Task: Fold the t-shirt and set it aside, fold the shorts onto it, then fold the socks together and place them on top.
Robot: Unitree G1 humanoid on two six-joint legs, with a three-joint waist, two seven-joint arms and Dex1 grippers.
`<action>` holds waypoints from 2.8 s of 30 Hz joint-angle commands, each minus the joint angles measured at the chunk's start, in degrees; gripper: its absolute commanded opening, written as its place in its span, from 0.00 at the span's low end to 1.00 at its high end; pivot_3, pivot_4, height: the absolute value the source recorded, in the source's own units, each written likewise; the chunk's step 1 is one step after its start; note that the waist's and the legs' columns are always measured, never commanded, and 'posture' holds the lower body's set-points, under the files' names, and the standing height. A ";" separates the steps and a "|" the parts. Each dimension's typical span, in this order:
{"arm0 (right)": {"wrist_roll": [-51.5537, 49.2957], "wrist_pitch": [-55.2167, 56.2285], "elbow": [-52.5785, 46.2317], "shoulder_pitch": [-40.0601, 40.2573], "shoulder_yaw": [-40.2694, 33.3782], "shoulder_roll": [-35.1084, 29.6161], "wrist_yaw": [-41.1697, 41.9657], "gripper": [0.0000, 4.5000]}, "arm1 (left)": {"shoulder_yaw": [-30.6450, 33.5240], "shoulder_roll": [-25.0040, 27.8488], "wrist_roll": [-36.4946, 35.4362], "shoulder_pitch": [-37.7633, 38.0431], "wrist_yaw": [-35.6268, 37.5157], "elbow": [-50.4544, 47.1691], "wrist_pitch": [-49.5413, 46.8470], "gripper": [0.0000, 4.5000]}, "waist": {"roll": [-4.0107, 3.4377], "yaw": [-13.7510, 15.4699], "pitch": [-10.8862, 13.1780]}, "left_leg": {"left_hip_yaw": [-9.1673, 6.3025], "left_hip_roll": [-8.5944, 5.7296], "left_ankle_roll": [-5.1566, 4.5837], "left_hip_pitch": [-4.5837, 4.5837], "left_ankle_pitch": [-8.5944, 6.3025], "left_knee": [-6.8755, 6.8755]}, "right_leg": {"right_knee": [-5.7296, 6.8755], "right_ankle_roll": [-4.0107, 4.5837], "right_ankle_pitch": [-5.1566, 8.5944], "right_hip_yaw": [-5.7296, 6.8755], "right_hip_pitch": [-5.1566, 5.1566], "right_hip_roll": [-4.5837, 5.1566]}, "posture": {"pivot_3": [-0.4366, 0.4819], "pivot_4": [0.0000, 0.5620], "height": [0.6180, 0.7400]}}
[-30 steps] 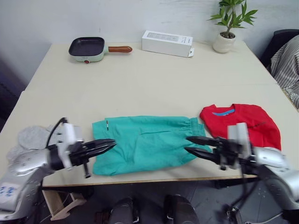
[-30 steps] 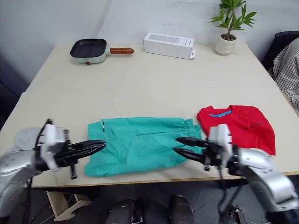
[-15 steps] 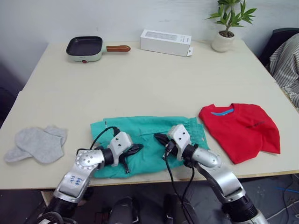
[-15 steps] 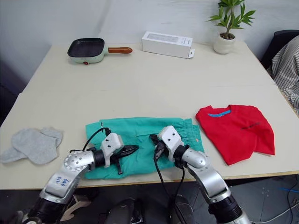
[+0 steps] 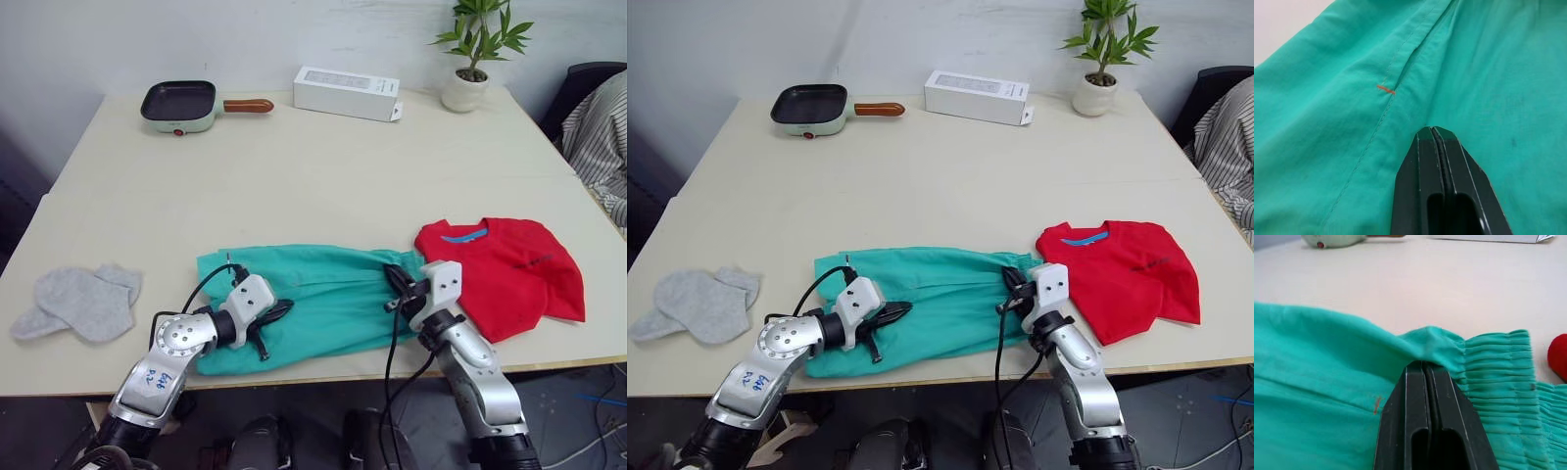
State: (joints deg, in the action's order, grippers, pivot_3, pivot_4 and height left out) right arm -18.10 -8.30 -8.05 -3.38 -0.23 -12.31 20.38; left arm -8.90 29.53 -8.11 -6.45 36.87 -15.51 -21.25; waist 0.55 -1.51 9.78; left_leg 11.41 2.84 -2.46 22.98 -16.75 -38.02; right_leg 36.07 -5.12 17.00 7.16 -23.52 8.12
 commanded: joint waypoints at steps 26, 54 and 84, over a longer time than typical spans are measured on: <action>3.60 -7.88 4.60 -10.40 -9.11 -2.48 -8.61 0.01 | 1.80 -6.80 1.03 -11.86 0.25 18.11 8.50 0.00 | -0.09 -0.14 0.08 | 0.04 -0.01 -0.32 0.17 0.20 0.02 | 0.06 -0.12 -0.09 -0.04 -0.17 -0.45 | 0.48 0.27 1.00; -92.71 -36.62 -14.79 18.66 -17.56 -18.95 -40.55 0.99 | -3.46 -9.97 -0.62 -16.27 14.94 27.94 21.04 0.00 | 0.05 0.53 0.05 | -0.06 0.20 -0.81 0.22 -0.07 0.04 | -0.56 -0.07 -0.12 -0.24 0.04 -0.47 | 0.48 0.27 1.00; -44.27 -15.76 -10.94 0.37 -12.95 0.51 -25.28 0.01 | -2.07 -12.13 -0.43 -18.53 11.47 26.59 19.30 0.00 | 0.32 0.59 -0.57 | 0.04 0.63 -0.26 0.28 0.03 0.05 | -0.45 0.42 -0.06 -0.15 -0.18 -0.69 | 0.48 0.27 1.00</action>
State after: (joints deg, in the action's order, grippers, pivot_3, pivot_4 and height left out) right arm -64.44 -26.76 -15.09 -3.56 -9.78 -10.70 -6.04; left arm -11.71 17.70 -8.37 -23.74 49.34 13.48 -1.42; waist 0.87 -0.92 9.20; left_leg 11.45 3.44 -2.62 23.26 -16.65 -37.97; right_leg 35.63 -4.72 16.92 6.99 -23.71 7.46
